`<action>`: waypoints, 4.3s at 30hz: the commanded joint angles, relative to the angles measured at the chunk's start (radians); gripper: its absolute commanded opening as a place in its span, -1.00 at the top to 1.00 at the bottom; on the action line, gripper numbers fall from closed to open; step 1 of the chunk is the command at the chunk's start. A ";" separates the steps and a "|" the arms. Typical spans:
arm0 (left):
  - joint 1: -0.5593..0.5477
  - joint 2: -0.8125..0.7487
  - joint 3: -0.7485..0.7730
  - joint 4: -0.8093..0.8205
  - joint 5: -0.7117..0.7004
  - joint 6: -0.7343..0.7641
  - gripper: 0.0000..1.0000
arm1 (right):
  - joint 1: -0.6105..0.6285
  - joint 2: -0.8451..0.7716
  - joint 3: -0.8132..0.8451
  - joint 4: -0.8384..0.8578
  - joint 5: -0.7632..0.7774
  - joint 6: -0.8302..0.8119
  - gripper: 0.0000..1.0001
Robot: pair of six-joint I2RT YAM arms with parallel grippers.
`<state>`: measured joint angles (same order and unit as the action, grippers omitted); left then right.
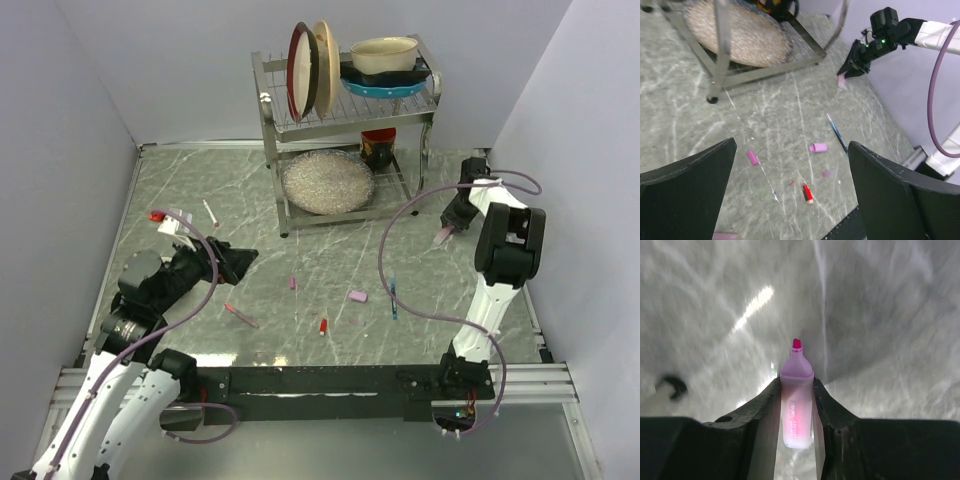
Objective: Insert the pens into the pen caps
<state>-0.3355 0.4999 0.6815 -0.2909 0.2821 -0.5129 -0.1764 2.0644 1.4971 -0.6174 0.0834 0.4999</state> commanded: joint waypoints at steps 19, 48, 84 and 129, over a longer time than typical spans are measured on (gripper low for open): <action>-0.111 0.362 -0.073 0.449 0.402 -0.339 -0.86 | 0.750 -0.777 -0.396 0.202 -0.090 0.324 1.00; -0.192 0.577 -0.033 0.587 0.411 -0.332 0.82 | 1.112 -0.722 -0.265 0.269 0.042 0.471 1.00; -0.172 0.249 0.113 -0.070 -0.121 0.068 0.98 | 0.813 -0.612 -0.446 -0.285 0.004 1.221 -0.12; -0.174 0.187 0.095 -0.047 -0.080 0.068 0.98 | 0.782 -0.397 -0.561 -0.160 -0.018 1.450 0.03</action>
<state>-0.5102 0.7086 0.7734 -0.3794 0.2081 -0.4599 0.6125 1.6260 0.9089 -0.7235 0.0174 1.9438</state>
